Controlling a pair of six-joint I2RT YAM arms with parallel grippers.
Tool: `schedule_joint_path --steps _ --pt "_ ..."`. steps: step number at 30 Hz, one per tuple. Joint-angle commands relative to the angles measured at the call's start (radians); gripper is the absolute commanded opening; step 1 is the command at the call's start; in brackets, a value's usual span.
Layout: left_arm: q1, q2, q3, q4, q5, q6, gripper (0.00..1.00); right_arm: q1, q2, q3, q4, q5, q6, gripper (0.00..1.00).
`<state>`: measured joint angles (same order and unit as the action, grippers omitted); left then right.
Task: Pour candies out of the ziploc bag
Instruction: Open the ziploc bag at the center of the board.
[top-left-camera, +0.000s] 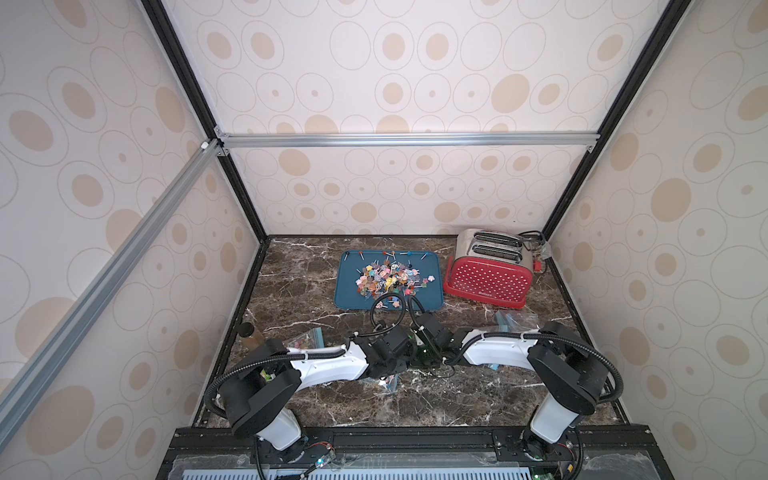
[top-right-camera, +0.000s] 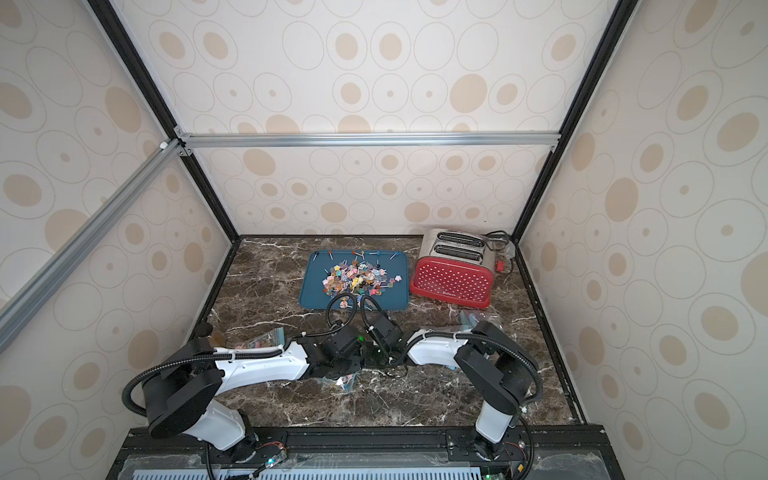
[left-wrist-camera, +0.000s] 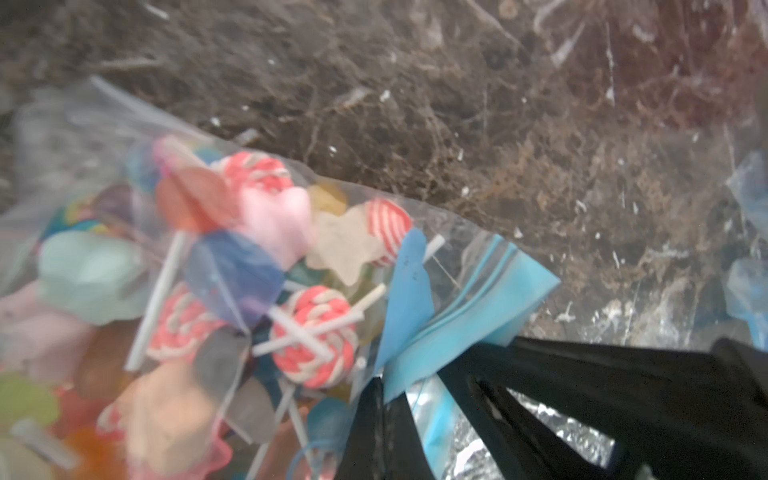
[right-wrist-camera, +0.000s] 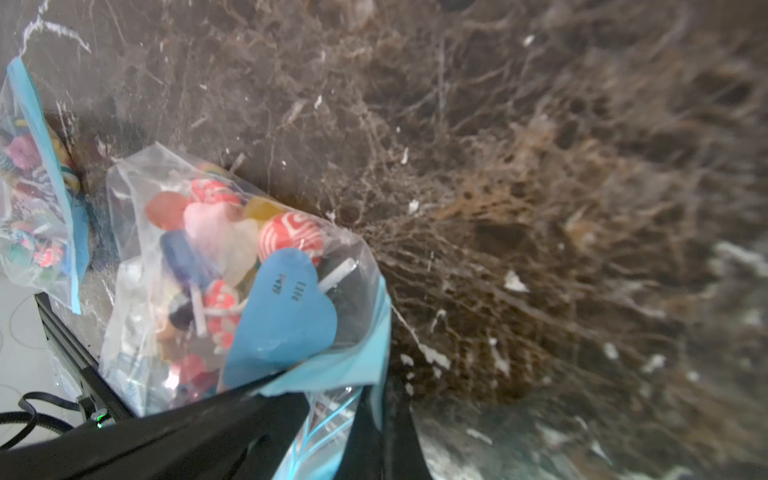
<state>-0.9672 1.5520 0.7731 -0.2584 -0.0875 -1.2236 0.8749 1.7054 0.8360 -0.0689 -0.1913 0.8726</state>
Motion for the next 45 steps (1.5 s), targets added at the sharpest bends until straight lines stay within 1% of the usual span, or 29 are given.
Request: schedule_joint_path --steps 1,6,12,15,19,22,24,27,32,34,36,38,39,43,44,45 --pt "-0.016 0.003 -0.016 0.019 -0.104 -0.078 0.0 0.01 0.027 -0.01 -0.111 0.059 0.032 0.0" --pt "-0.021 -0.021 -0.007 0.027 -0.107 -0.065 0.0 0.012 0.013 -0.014 -0.1 0.058 0.032 0.0" --pt "-0.022 -0.107 0.06 -0.016 -0.067 0.055 0.0 0.013 -0.018 0.005 -0.128 0.068 -0.006 0.0" --pt "-0.021 -0.153 0.094 -0.092 -0.057 0.103 0.0 0.012 -0.04 0.016 -0.159 0.081 -0.035 0.0" --pt "-0.018 -0.188 0.149 -0.224 -0.09 0.167 0.0 0.011 -0.07 0.027 -0.204 0.098 -0.093 0.0" --pt "-0.011 -0.188 0.195 -0.304 -0.108 0.219 0.0 0.013 -0.073 0.054 -0.263 0.104 -0.16 0.0" --pt "-0.007 -0.181 0.219 -0.327 -0.106 0.246 0.0 0.011 -0.072 0.069 -0.295 0.111 -0.195 0.0" --pt "-0.003 -0.162 0.243 -0.33 -0.087 0.276 0.0 0.011 -0.077 0.079 -0.321 0.129 -0.21 0.0" --pt "-0.003 -0.114 0.284 -0.329 -0.034 0.31 0.0 0.012 -0.105 0.086 -0.356 0.166 -0.2 0.0" --pt "-0.003 -0.097 0.297 -0.328 -0.016 0.32 0.0 0.012 -0.124 0.089 -0.368 0.172 -0.193 0.1" --pt "-0.003 -0.082 0.307 -0.33 -0.009 0.327 0.0 0.012 -0.142 0.089 -0.38 0.175 -0.182 0.27" --pt "-0.002 -0.07 0.315 -0.331 -0.006 0.332 0.0 0.011 -0.166 0.085 -0.397 0.175 -0.163 0.34" --pt "-0.001 -0.063 0.319 -0.331 -0.003 0.334 0.0 0.011 -0.181 0.078 -0.399 0.17 -0.151 0.36" --pt "0.002 -0.037 0.332 -0.331 0.013 0.346 0.0 0.011 -0.27 0.012 -0.354 0.127 -0.104 0.38" --pt "0.002 -0.032 0.337 -0.331 0.018 0.347 0.02 0.011 -0.298 -0.011 -0.336 0.117 -0.089 0.4" --pt "0.002 -0.029 0.339 -0.331 0.021 0.349 0.05 0.011 -0.323 -0.028 -0.324 0.111 -0.076 0.41"
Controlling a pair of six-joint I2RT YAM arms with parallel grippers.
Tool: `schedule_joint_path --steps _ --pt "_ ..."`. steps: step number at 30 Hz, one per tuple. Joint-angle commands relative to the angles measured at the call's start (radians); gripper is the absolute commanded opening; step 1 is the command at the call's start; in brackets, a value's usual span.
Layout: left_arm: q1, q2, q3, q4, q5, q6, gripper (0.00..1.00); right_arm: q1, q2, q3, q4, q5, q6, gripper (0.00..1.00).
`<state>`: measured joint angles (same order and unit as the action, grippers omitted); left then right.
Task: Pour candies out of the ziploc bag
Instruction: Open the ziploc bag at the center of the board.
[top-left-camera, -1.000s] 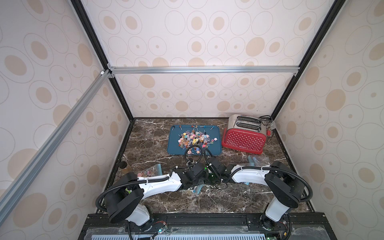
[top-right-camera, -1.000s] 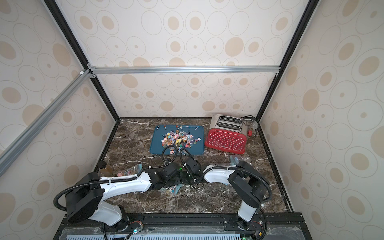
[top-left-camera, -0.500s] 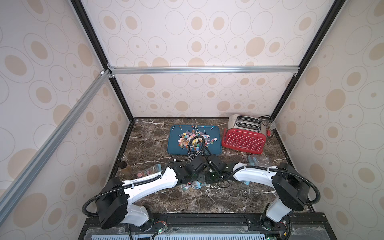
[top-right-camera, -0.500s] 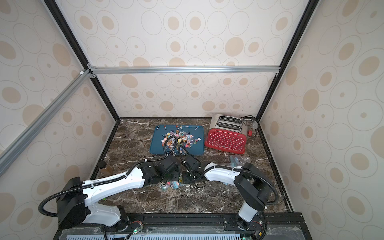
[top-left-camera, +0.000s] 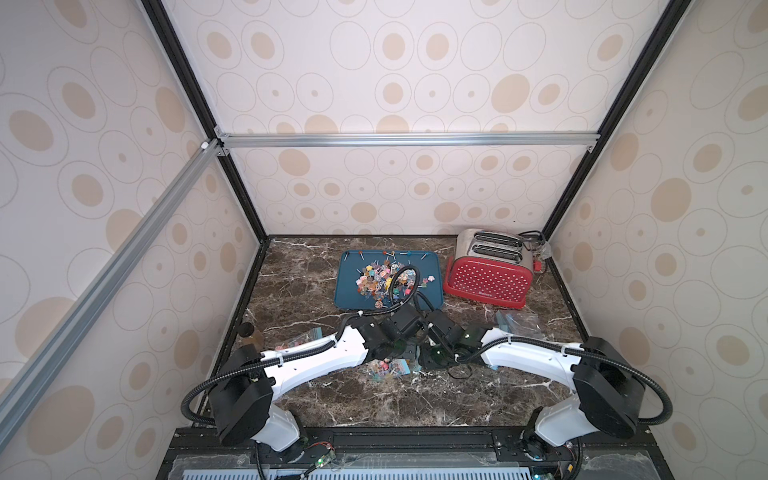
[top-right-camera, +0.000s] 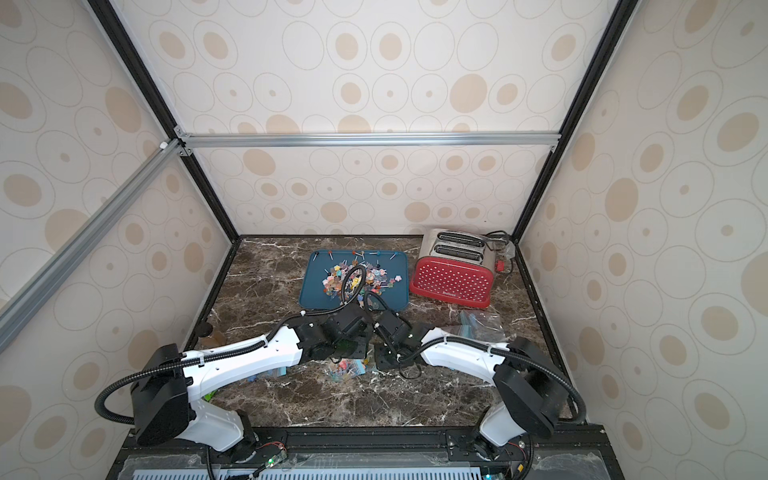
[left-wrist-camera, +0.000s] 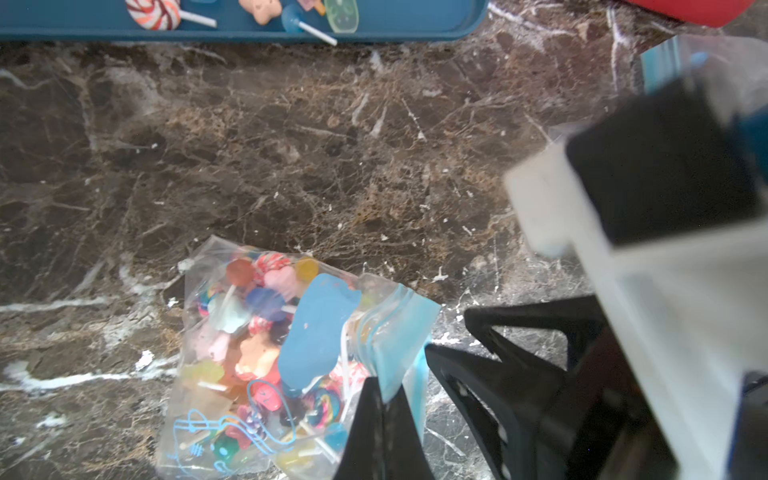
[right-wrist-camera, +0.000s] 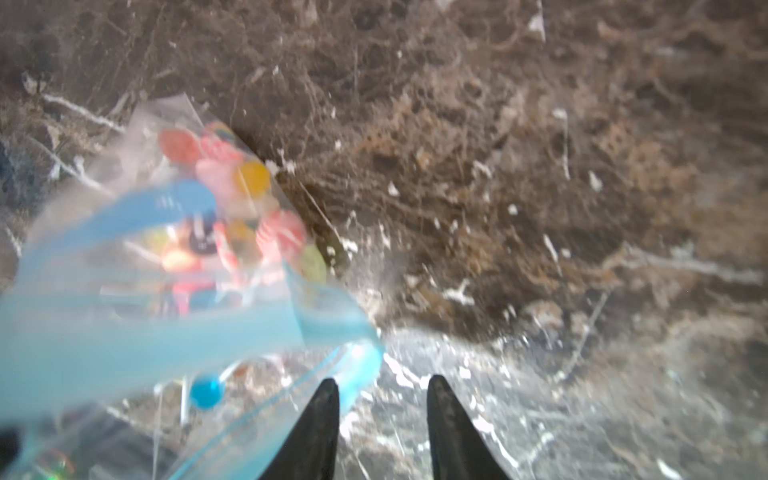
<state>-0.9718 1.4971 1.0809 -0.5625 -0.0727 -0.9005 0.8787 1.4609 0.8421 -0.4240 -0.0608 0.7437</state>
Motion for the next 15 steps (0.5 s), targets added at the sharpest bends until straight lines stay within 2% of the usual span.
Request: schedule_joint_path --steps 1,3,8,15 --pt "0.007 0.028 0.034 -0.027 0.008 0.027 0.1 0.005 -0.104 -0.054 0.043 -0.022 0.066 0.42" --pt "0.007 0.025 0.039 -0.027 0.007 0.03 0.16 0.004 -0.146 -0.083 0.06 -0.024 0.087 0.44" --pt "0.013 0.017 0.05 -0.039 -0.004 0.041 0.21 -0.001 -0.203 -0.131 0.174 -0.073 0.096 0.5" --pt "0.024 -0.003 0.041 -0.043 -0.024 0.037 0.26 -0.004 -0.116 -0.114 0.199 -0.111 0.087 0.54"
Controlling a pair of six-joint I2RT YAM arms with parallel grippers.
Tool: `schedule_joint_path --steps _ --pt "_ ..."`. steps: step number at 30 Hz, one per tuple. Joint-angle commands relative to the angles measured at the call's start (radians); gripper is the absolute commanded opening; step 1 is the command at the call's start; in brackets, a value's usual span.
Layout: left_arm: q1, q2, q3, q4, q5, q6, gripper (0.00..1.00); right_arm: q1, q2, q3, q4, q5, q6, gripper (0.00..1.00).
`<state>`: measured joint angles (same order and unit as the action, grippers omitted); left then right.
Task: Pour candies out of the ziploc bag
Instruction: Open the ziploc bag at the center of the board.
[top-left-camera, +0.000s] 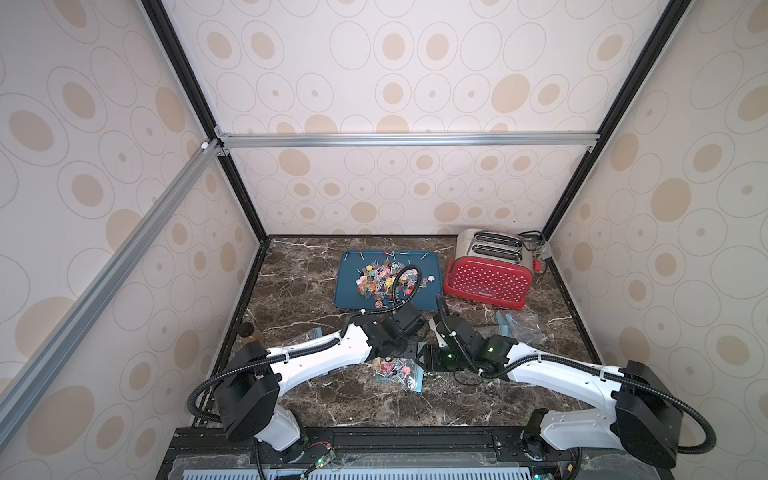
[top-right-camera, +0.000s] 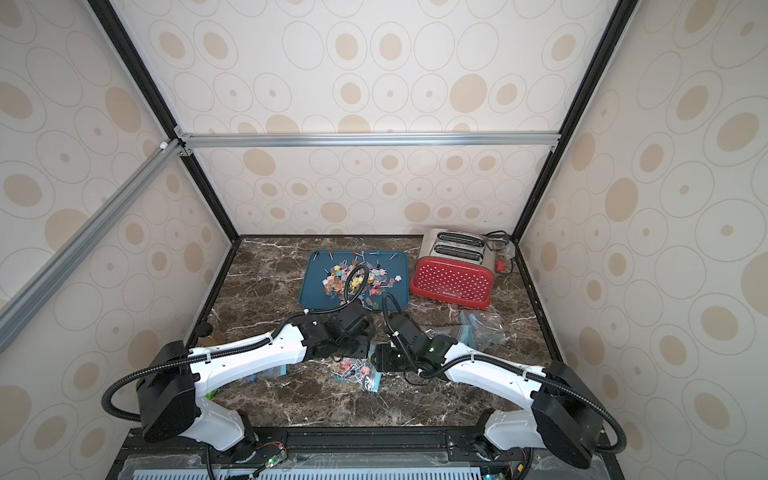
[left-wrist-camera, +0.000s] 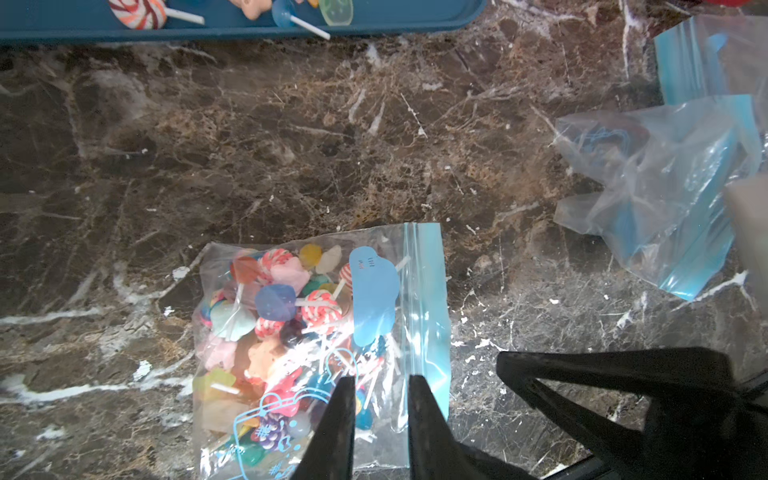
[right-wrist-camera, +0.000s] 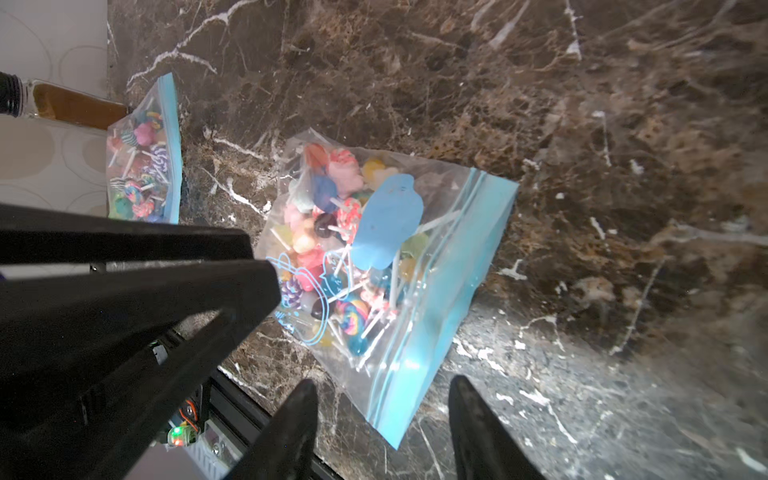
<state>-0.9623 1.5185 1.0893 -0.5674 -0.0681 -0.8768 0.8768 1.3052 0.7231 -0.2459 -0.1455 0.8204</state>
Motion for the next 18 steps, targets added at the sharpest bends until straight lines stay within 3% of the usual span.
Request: schedule_joint_path --steps 1,9,18 --pt "0.016 -0.031 0.031 -0.043 -0.032 0.013 0.26 -0.001 0.053 0.006 0.023 -0.031 0.017 0.54" --pt "0.061 -0.091 -0.025 -0.054 -0.03 0.005 0.29 -0.002 0.093 -0.011 0.013 -0.004 0.042 0.54" --pt "0.083 -0.136 -0.068 -0.051 -0.032 -0.001 0.29 -0.003 0.206 0.005 0.12 -0.073 0.052 0.49"
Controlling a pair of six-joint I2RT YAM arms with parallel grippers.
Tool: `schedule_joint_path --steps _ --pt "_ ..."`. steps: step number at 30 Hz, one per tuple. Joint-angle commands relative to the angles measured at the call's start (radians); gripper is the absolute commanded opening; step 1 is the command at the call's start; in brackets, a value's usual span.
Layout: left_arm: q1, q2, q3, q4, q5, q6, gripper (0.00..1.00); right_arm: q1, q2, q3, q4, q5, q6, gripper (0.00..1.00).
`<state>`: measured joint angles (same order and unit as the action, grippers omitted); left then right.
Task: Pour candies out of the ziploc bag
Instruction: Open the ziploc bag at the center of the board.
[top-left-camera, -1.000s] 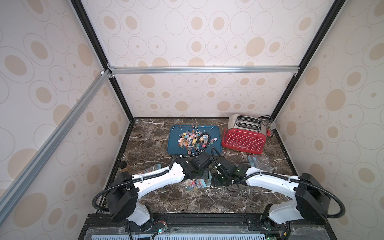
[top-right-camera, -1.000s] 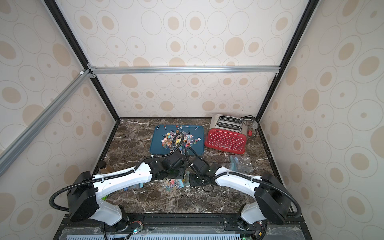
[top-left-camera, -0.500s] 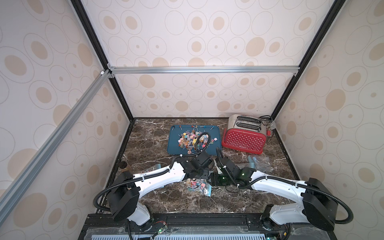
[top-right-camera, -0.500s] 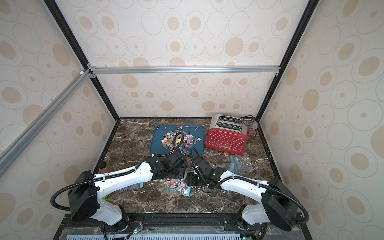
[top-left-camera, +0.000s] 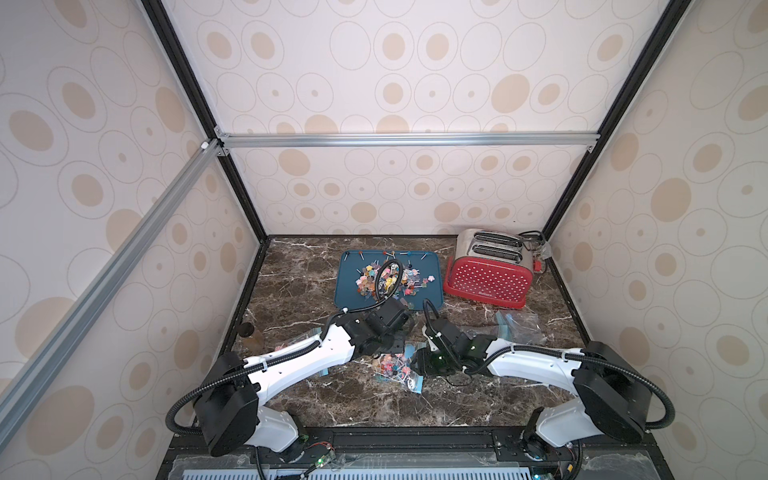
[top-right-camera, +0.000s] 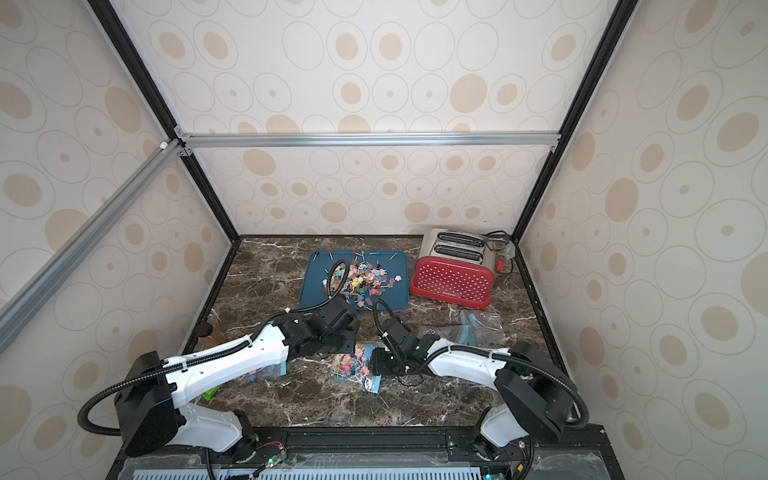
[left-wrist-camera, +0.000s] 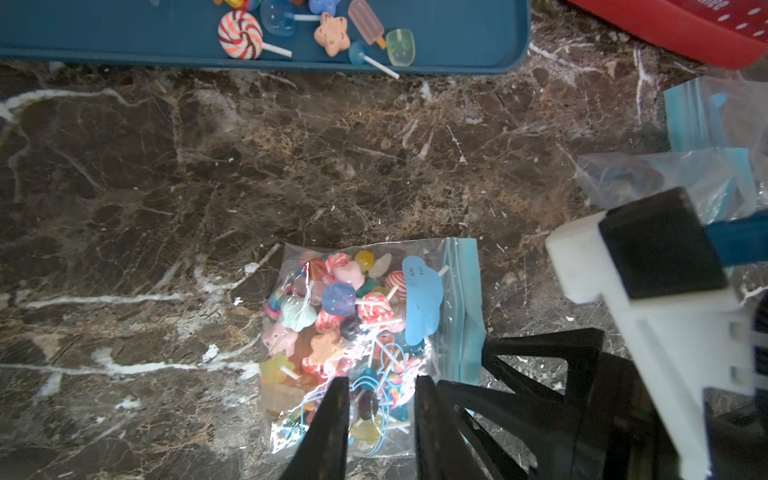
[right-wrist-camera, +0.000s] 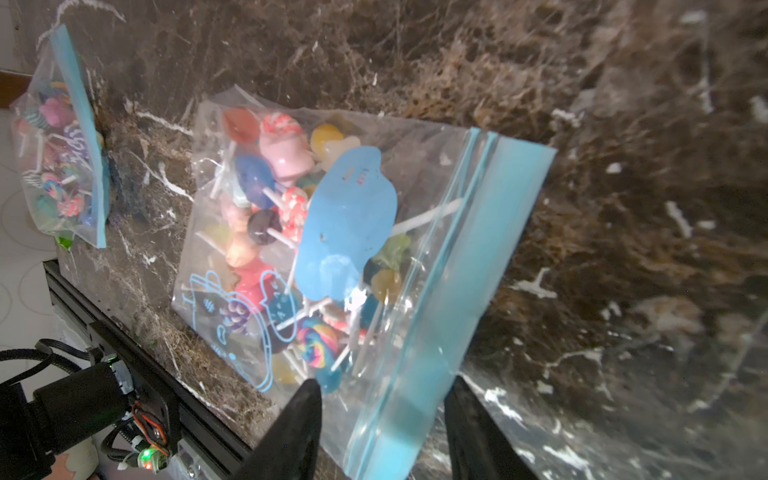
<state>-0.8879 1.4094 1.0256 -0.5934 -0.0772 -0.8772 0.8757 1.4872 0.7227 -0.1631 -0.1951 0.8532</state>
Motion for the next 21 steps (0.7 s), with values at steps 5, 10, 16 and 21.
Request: schedule_joint_path --steps 5,10,16,21 --pt "0.013 -0.032 -0.02 -0.024 -0.022 -0.006 0.29 -0.002 0.038 0.008 0.072 -0.043 0.021 0.48" --pt "0.027 -0.038 -0.053 -0.012 -0.011 -0.016 0.35 -0.002 0.029 0.006 0.089 -0.041 0.02 0.45" --pt "0.067 -0.06 -0.156 0.059 0.067 -0.028 0.5 -0.002 0.05 0.012 0.099 -0.042 0.025 0.32" --pt "0.112 -0.107 -0.265 0.172 0.165 -0.031 0.62 -0.002 0.049 0.015 0.094 -0.044 0.028 0.06"
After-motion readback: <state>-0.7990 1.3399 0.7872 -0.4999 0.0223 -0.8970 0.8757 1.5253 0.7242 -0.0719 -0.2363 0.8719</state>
